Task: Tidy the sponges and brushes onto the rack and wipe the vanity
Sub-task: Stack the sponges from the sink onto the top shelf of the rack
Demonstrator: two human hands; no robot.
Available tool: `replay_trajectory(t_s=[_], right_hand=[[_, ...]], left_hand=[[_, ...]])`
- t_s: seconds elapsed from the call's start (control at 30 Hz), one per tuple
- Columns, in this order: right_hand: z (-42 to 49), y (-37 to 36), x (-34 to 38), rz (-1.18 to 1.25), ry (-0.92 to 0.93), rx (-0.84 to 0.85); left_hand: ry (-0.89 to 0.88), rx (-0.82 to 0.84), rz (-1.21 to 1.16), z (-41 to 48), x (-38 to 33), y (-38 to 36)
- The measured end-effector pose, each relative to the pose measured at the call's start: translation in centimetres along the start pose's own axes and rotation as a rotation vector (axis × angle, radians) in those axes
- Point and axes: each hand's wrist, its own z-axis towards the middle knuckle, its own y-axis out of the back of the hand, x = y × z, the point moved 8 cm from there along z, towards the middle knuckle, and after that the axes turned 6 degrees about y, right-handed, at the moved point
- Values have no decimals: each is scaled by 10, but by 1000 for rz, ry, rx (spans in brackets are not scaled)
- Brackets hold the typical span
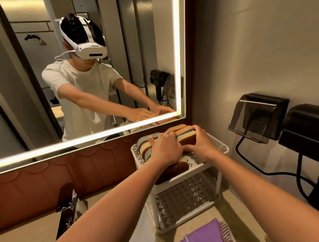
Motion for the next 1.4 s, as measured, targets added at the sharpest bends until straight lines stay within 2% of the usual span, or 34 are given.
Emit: replay_trajectory(t_s=[0.43,0.7,0.93,1.2,1.3,1.4], right_hand=[[4,-11,-5,-217,-35,118],[-1,-4,12,-359,-32,153],[-34,0,62,-457,122,168],[-110,-15,118,-334,329,138],[-139,-34,138,-346,445,120],[-162,-53,150,-351,475,119]], left_hand=[[13,12,-5,-3,1,-3],[30,206,86,6,-10,-1],[-76,132,89,-26,-3,15],[-175,-15,-31,-93,22,39],[-183,-45,-45,-127,38,48],[-158,-55,-53,-154,59,49]])
